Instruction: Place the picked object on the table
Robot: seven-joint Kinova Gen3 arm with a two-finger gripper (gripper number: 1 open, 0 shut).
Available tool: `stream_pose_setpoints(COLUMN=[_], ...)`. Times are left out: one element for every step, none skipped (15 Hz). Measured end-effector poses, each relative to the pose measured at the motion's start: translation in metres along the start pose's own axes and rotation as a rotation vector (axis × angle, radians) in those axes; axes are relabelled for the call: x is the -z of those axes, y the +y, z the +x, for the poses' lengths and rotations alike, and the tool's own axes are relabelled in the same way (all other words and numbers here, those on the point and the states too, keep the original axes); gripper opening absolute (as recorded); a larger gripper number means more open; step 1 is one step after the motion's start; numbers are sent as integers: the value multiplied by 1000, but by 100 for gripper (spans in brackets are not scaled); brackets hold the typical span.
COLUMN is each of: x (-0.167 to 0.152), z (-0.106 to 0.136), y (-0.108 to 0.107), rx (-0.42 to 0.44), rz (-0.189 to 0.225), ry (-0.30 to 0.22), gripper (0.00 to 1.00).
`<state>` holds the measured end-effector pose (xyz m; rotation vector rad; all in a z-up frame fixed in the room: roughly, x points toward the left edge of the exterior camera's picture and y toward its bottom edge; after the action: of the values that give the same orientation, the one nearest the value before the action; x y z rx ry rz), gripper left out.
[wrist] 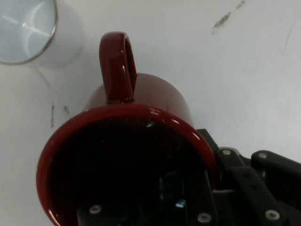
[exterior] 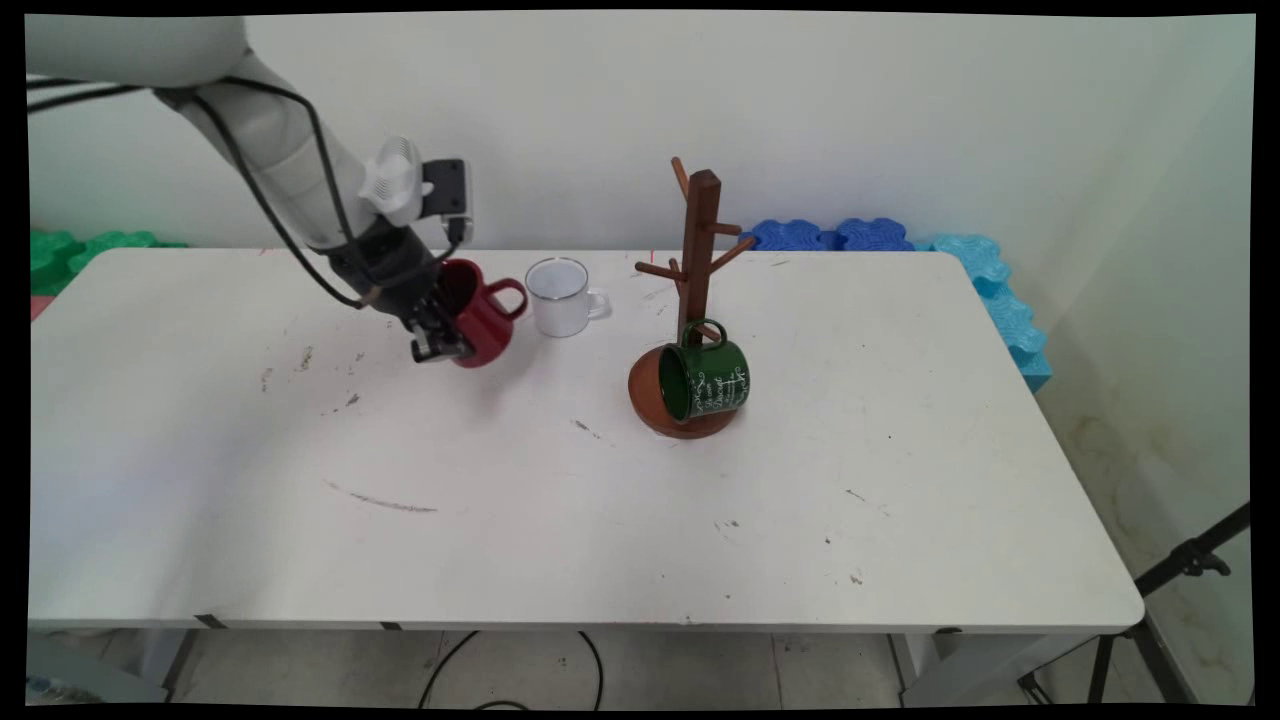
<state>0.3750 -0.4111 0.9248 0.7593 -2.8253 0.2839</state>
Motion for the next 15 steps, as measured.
stream_pose_setpoints(x=[-6,-11,-16,-22,-27,-31,-36,-39,-42,-45,-47,-50,-53,-55,-57], z=[3,5,7,10,12,13,15,16,17,18,19,20,20,21,21], y=[-2,-4,-5,-8,-9,-11,-13,-14,-15,-16,-17,-19,-20,-21,-22], rx=[-3,-5,-7,-11,-13,-14,-14,-14,-14,-14,-14,-14,-14,-14,-14], rz=[-8,-14,-20,-26,-31,-35,-41,-44,-47,-50,-52,-55,-58,-60,-63], ry=[2,4,5,6,7,7,7,7,7,7,7,7,7,6,6], gripper=[0,0,0,0,0,0,0,0,0,0,0,0,0,0,0])
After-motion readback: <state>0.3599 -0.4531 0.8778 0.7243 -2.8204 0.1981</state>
